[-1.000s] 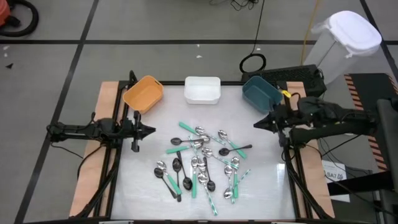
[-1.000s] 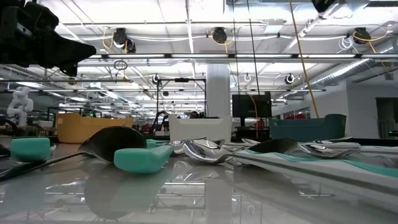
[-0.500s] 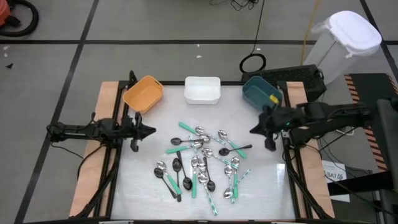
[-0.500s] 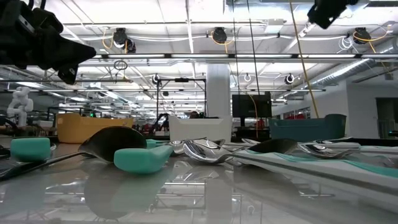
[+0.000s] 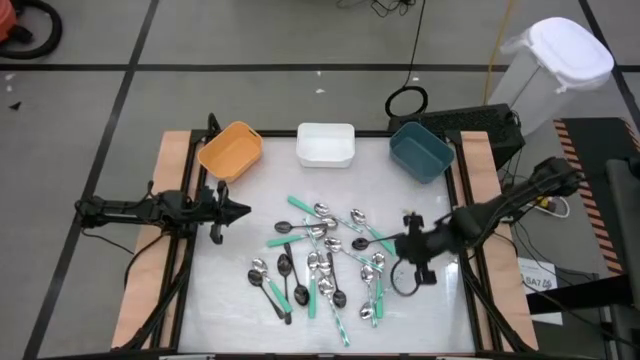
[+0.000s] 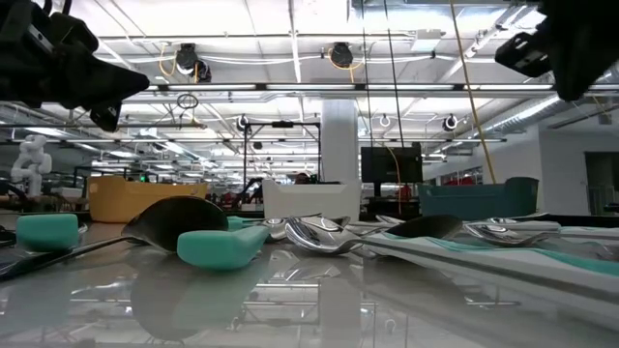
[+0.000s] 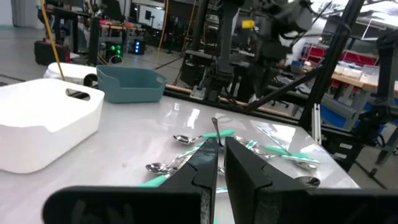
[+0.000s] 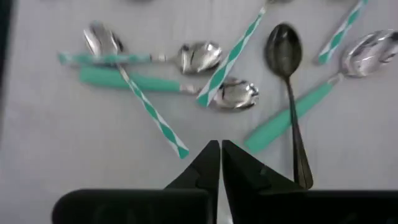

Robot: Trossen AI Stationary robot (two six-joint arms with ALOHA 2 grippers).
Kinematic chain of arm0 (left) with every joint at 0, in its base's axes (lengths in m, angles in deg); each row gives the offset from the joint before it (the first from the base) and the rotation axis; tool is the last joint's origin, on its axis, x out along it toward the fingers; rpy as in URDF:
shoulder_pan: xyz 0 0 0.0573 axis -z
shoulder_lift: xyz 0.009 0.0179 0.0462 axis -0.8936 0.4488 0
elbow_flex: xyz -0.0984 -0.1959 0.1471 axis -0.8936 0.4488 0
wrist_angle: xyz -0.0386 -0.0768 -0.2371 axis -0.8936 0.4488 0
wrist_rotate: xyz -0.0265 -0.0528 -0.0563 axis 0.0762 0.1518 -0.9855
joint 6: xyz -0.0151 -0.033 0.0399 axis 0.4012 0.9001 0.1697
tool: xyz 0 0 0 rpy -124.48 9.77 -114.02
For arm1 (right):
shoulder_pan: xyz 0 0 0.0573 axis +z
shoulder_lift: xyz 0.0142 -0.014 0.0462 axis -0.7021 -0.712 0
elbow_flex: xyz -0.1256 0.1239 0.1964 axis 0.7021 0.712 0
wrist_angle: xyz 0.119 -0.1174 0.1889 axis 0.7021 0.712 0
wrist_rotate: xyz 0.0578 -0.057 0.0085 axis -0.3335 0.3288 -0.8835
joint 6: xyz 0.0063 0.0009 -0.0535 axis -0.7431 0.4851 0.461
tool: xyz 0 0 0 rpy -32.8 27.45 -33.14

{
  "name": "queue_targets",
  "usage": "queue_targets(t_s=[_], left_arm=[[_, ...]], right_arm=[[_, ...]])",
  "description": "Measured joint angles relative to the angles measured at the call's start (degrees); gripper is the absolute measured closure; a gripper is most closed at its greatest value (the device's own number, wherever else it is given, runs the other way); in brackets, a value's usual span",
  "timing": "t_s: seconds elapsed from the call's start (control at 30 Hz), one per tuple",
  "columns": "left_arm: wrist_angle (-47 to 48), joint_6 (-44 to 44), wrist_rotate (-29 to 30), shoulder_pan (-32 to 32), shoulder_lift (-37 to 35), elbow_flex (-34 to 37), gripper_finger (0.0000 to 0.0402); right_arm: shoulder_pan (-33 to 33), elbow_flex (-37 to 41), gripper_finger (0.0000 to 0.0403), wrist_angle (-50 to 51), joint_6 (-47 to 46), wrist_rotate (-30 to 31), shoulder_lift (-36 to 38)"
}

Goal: Sort silverware by color (type)
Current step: Put the blue patterned spoon into the blue bin

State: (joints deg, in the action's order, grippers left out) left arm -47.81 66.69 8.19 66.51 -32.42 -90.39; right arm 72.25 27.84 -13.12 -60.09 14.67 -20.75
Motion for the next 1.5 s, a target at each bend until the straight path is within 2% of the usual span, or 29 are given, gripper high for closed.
queue_targets(t_s=[0.17, 0.37, 0.47, 0.57, 0.7, 1.2, 1.33, 1.5], left_arm=[[0.0, -4.6, 0.3, 0.0, 0.0, 0.0, 0.0371], [0.1, -11.2, 0.6, 0.0, 0.2, 0.0, 0.0371], [0.1, -10.7, 0.6, 0.0, 0.2, 0.0, 0.0371], [0.1, -10.1, 0.7, 0.0, 0.2, 0.0, 0.0371], [0.1, -7.3, 0.7, 0.0, 0.2, 0.0, 0.0371], [0.2, -9.9, 0.7, 0.0, 0.2, 0.0, 0.0371], [0.2, -10.1, 0.7, 0.0, 0.2, 0.0, 0.0371], [0.2, -10.6, 0.6, 0.0, 0.2, 0.0, 0.0371]], right_arm=[[3.4, 0.0, 0.0341, 0.0, -0.1, -0.1, -5.9], [4.4, 0.0, 0.0275, -2.4, -1.4, -0.1, -8.7], [4.4, 0.0, 0.0245, -4.7, -1.4, -0.3, -9.8], [4.4, 0.0, 0.022, -7.0, -0.8, -3.4, -11.3], [4.7, 0.0, 0.0201, -8.4, -1.0, -4.7, -13.7], [5.0, 0.0, 0.0203, -8.6, 3.8, -4.3, -21.2], [5.0, 0.0, 0.0223, -8.6, 5.6, -4.3, -22.9], [5.0, 0.0, 0.0272, -8.6, 6.6, -4.3, -24.2]])
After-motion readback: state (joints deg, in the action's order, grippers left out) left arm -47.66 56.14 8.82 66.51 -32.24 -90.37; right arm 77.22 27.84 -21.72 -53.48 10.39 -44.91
